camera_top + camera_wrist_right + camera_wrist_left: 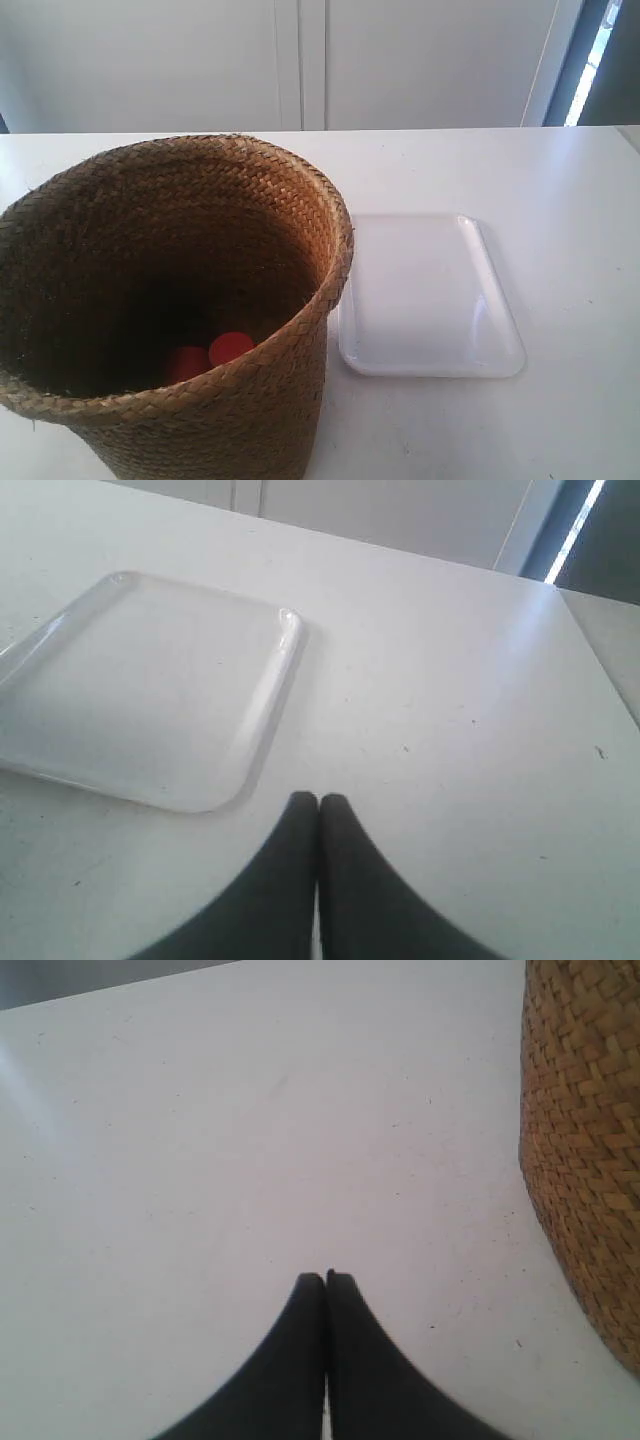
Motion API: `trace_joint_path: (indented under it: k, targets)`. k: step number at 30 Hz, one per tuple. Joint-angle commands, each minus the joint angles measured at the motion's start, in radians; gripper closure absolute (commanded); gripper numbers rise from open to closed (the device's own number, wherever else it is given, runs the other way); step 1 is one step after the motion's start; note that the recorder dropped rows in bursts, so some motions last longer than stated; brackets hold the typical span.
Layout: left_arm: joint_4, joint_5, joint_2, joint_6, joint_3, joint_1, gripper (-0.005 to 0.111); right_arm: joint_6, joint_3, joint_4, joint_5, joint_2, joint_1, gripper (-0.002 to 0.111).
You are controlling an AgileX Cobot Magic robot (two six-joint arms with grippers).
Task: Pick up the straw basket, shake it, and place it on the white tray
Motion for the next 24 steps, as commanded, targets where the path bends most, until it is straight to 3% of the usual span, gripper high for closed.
trace_joint_path:
  k: [1,9,24]
  targets:
    - [0.002,0.003,-0.004,0.003,0.004,-0.008,0.107,0.003,0.006,-0.012,-0.008,-0.006,0.001,0.108]
    - [0.069,-0.07,-0.004,0.002,0.004,-0.008,0.107,-0.002,0.006,-0.265,-0.008,-0.006,0.001,0.108]
    - [0.069,-0.091,-0.004,0.002,0.004,-0.008,0.107,0.016,0.006,-0.422,0.001,-0.006,0.001,0.108]
